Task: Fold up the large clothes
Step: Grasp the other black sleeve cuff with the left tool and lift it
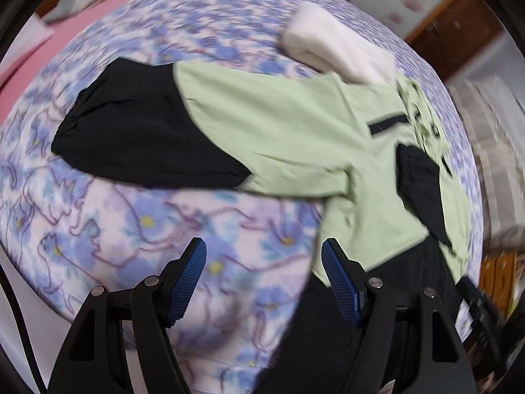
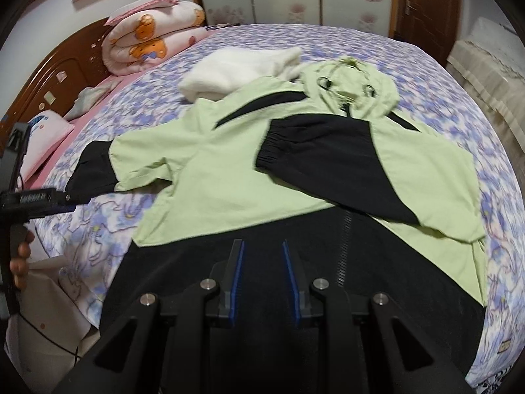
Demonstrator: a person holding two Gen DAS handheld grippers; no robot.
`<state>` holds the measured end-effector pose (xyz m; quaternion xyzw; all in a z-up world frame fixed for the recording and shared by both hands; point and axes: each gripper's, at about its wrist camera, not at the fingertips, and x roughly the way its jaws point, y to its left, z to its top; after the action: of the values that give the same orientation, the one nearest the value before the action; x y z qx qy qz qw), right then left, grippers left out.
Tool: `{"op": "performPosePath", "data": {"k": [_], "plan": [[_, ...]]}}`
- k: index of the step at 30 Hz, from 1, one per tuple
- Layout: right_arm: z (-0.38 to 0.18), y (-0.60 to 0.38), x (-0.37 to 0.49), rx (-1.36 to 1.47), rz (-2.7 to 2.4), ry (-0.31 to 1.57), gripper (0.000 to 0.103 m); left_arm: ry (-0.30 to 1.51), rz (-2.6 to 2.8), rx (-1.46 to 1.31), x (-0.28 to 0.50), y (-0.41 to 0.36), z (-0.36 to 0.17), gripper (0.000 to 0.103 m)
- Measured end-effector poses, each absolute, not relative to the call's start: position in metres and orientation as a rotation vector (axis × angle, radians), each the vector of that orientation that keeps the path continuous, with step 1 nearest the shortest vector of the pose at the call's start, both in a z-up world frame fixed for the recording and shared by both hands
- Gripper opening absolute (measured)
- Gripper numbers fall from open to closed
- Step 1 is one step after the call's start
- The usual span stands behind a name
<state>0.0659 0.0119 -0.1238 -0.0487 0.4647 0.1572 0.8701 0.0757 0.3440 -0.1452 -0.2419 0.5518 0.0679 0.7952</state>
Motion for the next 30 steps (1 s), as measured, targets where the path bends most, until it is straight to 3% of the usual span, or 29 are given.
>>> {"op": "performPosePath", "data": {"k": [14,24,25,26,27,28,30], "plan": [[-0.148,0.068,0.086,-0.131,0.381,1.03,0.023,1.241,0.378,-0.952,0.103,0.481,-0.228,0.071],[-0.164,0.065,0.094,-0.101,0.372,1.075,0.023,1.248,0.438,-0.988,0.122,0.488,-0.255,0.077],[-0.166,0.065,0.094,-0.097,0.372,1.079,0.023,1.23,0.462,-0.961,0.124,0.487,-0.252,0.072],[-0.168,0.063,0.093,-0.093,0.373,1.082,0.023,1.211,0.489,-0.921,0.126,0.484,-0.247,0.049],[-0.169,0.062,0.092,-0.091,0.372,1.084,0.023,1.193,0.507,-0.887,0.128,0.482,-0.243,0.033],[-0.17,0.06,0.091,-0.087,0.371,1.084,0.023,1.163,0.507,-0.859,0.13,0.481,-0.236,0.005],[-0.172,0.055,0.088,-0.08,0.371,1.086,0.023,1.111,0.514,-0.85,0.13,0.477,-0.223,0.004]]}}
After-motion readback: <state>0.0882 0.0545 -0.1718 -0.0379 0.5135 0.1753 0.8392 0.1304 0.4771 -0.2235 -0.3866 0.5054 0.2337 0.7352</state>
